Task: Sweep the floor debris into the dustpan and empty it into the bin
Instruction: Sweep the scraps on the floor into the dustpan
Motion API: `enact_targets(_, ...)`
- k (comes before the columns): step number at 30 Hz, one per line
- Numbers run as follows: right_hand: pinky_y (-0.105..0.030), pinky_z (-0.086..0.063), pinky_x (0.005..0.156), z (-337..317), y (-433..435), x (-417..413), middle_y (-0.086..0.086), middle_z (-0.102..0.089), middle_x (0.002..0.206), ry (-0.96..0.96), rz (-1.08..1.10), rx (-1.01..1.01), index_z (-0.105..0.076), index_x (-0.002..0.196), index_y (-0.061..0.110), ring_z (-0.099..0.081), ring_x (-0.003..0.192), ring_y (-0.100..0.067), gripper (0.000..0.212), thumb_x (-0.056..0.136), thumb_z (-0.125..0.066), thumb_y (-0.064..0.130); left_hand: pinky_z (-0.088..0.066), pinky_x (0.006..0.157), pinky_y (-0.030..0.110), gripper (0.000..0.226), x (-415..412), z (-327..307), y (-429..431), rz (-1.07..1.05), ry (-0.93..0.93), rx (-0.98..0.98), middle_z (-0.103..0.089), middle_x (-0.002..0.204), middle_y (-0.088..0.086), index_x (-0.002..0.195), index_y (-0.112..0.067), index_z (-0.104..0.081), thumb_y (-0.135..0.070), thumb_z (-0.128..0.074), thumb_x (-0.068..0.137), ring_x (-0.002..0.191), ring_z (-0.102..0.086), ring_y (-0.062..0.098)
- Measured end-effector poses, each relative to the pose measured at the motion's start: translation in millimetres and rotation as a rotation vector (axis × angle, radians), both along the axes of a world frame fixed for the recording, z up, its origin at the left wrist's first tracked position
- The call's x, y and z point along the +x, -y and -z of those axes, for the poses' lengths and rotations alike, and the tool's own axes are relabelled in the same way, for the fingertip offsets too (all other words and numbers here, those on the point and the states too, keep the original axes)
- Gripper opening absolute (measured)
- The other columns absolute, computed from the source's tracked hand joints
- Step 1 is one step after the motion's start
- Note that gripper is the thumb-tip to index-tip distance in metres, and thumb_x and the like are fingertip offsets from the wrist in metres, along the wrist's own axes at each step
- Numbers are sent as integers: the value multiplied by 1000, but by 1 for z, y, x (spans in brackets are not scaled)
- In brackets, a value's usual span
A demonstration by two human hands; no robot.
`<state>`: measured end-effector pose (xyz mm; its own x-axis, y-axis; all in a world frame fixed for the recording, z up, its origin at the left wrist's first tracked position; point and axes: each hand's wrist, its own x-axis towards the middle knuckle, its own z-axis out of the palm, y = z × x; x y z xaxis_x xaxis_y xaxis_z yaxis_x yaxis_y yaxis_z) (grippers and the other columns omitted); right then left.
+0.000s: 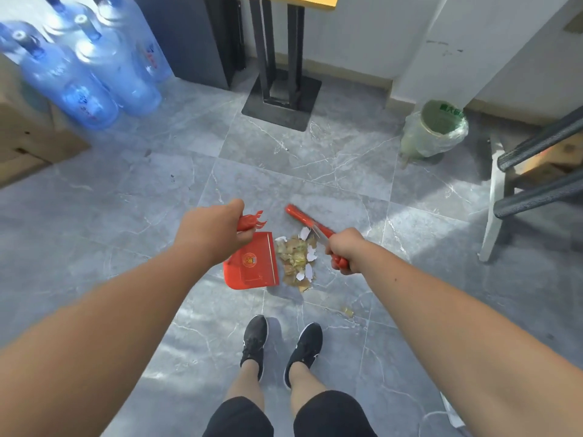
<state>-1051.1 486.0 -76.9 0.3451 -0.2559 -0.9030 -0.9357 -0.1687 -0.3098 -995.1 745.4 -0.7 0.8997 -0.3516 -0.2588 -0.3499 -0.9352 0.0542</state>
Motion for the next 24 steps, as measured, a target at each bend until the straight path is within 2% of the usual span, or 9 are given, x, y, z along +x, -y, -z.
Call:
enact_targets(5, -17, -34, 38, -5, -5, -19, -7, -43, 54, -26, -44, 1, -52, 83, 4, -42, 38, -16, 13, 88, -51, -8, -35, 53, 30, 43, -24, 2, -9, -41, -8, 19, -51, 63, -5, 88, -18, -41, -59, -54, 92, 60, -54, 27)
enact_targets(9, -18, -34, 38, -2, -9, -31, -9, -45, 58, -35, -57, -16, -52, 88, 2, -41, 32, -15, 10, 88, -53, -8, -38, 53, 29, 41, -32, 13, -24, -60, -9, 10, -54, 64, -4, 88, -18, -43, -57, -54, 93, 59, -55, 27)
enact_targets(12, -18, -33, 39, 1, -13, -39, -9, -43, 58, -38, -81, -36, -53, 90, 1, -41, 33, -15, 10, 88, -52, -8, -41, 55, 30, 40, -33, 22, -39, -61, -9, 20, -52, 64, -4, 87, -18, -45, -56, -52, 94, 58, -53, 26)
enact_targets(16, -20, -32, 41, 0, -16, -40, -10, -44, 56, -37, -100, -66, -52, 81, 3, -41, 36, -16, 11, 85, -55, -7, -38, 54, 30, 43, -29, 32, -58, -19, -16, 63, -48, 63, -6, 85, -19, -43, -61, -48, 95, 57, -49, 24)
enact_targets(24, -20, -31, 43, -10, -32, -35, -8, -43, 52, -45, -52, -70, -53, 87, 5, -42, 40, -17, 12, 84, -59, -6, -32, 51, 28, 46, -13, 40, -87, 19, -52, 80, -49, 64, -8, 84, -22, -43, -67, -47, 93, 58, -50, 20)
